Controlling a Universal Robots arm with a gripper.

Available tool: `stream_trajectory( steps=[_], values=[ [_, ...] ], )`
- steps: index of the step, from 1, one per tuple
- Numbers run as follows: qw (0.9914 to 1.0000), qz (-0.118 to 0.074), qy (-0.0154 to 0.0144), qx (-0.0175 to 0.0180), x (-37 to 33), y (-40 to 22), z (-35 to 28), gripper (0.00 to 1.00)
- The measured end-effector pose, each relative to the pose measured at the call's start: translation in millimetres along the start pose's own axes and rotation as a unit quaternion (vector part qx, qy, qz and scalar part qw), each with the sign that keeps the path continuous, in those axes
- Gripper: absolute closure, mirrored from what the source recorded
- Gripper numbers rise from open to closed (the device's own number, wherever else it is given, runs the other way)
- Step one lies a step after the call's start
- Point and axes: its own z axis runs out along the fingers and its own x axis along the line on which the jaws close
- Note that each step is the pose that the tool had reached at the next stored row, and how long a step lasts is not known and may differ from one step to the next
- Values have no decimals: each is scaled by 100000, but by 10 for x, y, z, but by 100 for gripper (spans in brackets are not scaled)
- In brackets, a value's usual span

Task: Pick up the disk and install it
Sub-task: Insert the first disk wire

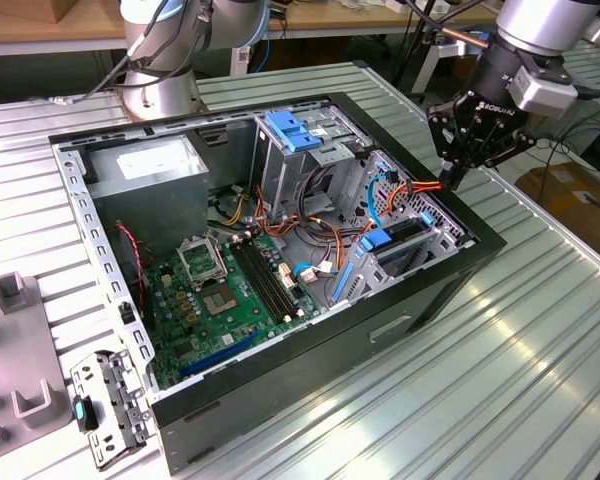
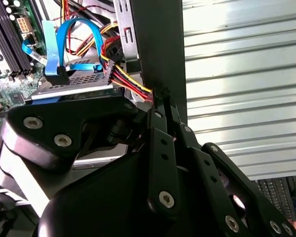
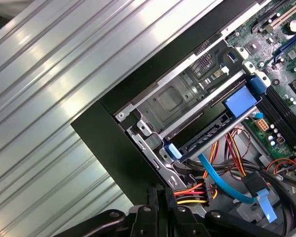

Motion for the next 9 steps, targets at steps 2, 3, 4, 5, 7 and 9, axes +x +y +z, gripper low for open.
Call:
stream_trajectory(
  steps=[2,3,4,5,7,9],
  values=[
    [100000,133,-2,-7,-2,1,0,83],
    [99995,1000,-27,-44,-4,3,0,83],
    [99992,1291,-36,-55,-4,4,0,83],
    [99990,1381,-41,-58,-4,4,0,83],
    [99986,1667,-50,-68,-5,4,0,83],
    [99981,1963,-58,-80,-6,5,0,83]
  ],
)
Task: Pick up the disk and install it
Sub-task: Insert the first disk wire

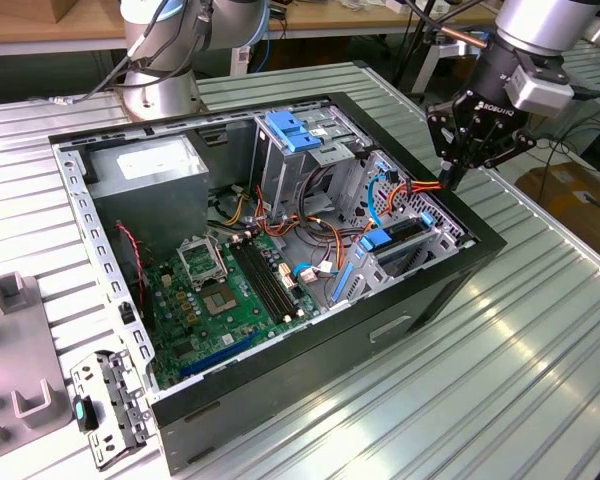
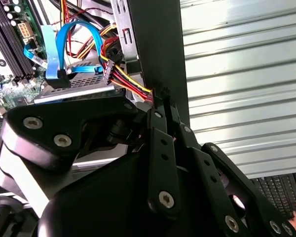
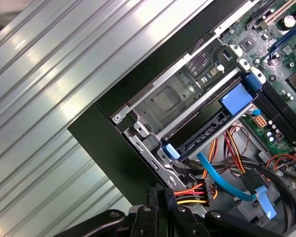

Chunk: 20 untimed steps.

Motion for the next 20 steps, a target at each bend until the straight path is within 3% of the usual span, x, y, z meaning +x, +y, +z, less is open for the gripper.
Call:
stream_trajectory(
  steps=[20],
  values=[
    [99999,453,-14,-19,-89,80,-1,83]
  ],
)
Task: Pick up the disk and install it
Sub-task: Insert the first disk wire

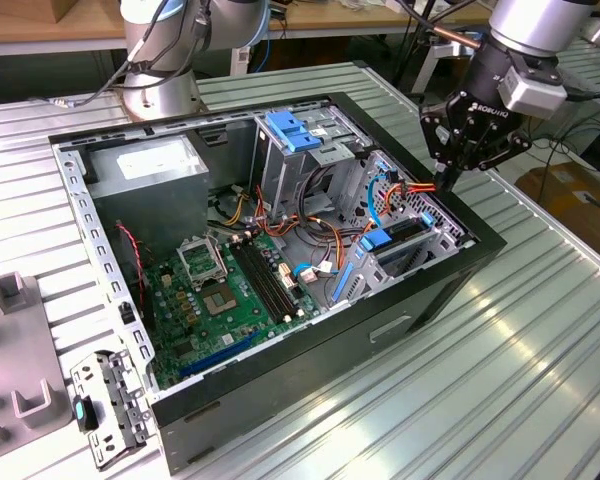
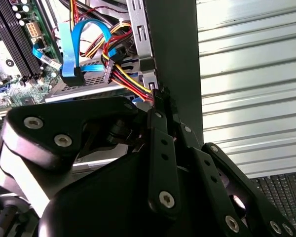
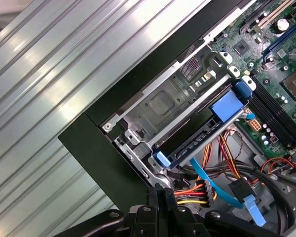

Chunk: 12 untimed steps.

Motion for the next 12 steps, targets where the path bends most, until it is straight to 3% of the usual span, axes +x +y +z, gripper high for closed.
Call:
stream_trajectory(
  steps=[6,12],
  values=[
    [99963,2733,-79,-114,-3,2,-1,83],
    [99804,6253,-190,-252,-3,2,0,83]
  ],
)
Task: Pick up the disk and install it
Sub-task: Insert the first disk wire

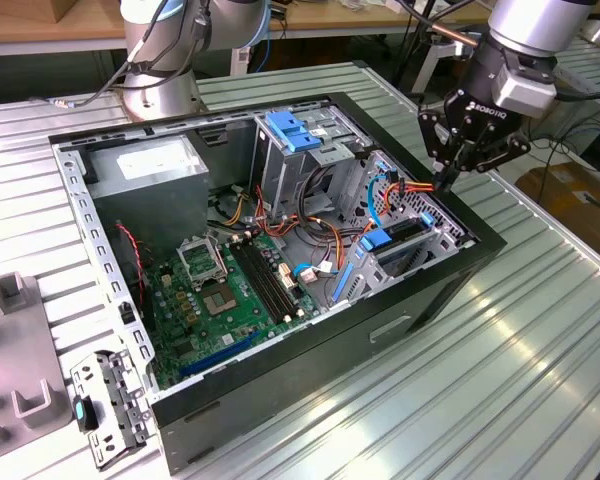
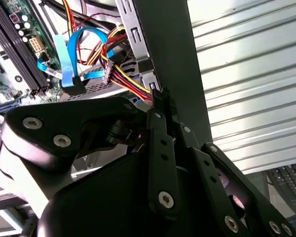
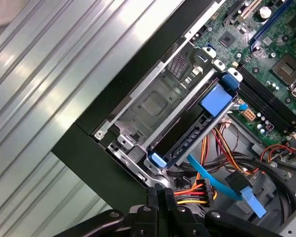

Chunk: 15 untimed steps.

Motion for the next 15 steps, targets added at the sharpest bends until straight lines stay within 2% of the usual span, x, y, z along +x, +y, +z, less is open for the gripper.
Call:
stream_trajectory(
  steps=[2,4,8,12,14,15],
  values=[
    [99985,1711,-50,-69,0,0,0,83],
    [99938,3529,-108,-141,0,0,0,83],
    [99830,5820,-177,-233,0,0,0,83],
    [99631,8568,-259,-345,0,0,0,83],
    [99477,10198,-310,-408,0,0,0,83],
    [99476,10210,-308,-412,0,0,0,83]
  ],
)
